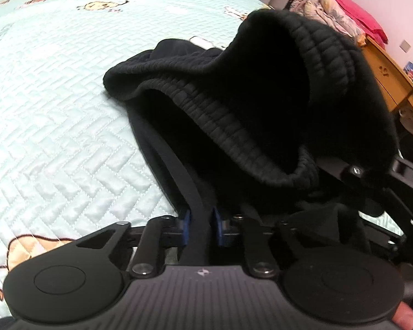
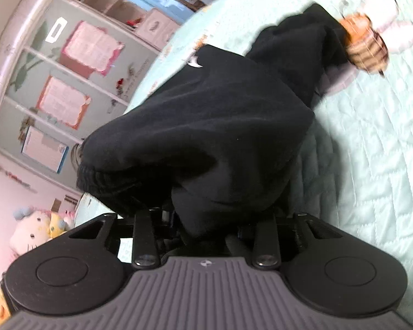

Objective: Fold clothes
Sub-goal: 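Lift the black garment up with both grippers, shaking it out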

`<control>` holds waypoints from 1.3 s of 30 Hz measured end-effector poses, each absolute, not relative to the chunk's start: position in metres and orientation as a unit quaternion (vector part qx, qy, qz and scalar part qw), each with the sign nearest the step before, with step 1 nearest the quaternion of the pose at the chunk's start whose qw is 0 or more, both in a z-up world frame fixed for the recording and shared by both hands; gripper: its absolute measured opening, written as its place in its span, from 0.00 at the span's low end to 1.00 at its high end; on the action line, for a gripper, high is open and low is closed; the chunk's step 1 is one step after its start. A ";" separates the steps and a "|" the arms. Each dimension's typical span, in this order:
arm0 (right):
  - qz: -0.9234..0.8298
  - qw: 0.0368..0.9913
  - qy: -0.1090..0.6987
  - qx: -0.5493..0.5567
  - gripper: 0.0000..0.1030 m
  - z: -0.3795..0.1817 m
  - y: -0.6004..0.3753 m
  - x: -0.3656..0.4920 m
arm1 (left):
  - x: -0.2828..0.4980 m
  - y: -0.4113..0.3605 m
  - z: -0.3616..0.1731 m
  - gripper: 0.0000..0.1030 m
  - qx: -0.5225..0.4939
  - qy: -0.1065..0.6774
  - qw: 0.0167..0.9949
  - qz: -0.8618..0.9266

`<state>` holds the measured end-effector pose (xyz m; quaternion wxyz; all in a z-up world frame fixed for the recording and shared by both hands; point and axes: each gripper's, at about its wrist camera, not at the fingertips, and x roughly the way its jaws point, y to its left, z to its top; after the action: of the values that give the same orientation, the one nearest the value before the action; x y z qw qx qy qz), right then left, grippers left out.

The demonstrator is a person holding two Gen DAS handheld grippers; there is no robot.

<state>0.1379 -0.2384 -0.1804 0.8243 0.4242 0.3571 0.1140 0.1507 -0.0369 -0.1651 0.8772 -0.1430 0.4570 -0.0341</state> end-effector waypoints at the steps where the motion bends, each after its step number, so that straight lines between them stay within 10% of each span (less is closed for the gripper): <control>1: 0.113 0.819 0.359 0.434 0.47 -0.183 -0.239 0.139 | 0.151 -0.037 -0.163 0.08 -0.142 0.455 0.878 -0.039; 10: 0.156 0.851 0.321 0.385 0.18 -0.136 -0.214 0.103 | 0.104 -0.021 -0.106 0.02 -0.108 0.342 0.931 -0.068; 39: 0.450 0.837 0.156 0.269 0.15 0.247 -0.038 0.011 | -0.070 0.116 0.223 0.02 -0.068 0.038 0.996 0.052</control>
<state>0.0111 -0.0378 0.2472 0.8372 0.2686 0.1564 0.4500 -0.0701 0.1159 0.2227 0.9956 -0.0675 0.0380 0.0523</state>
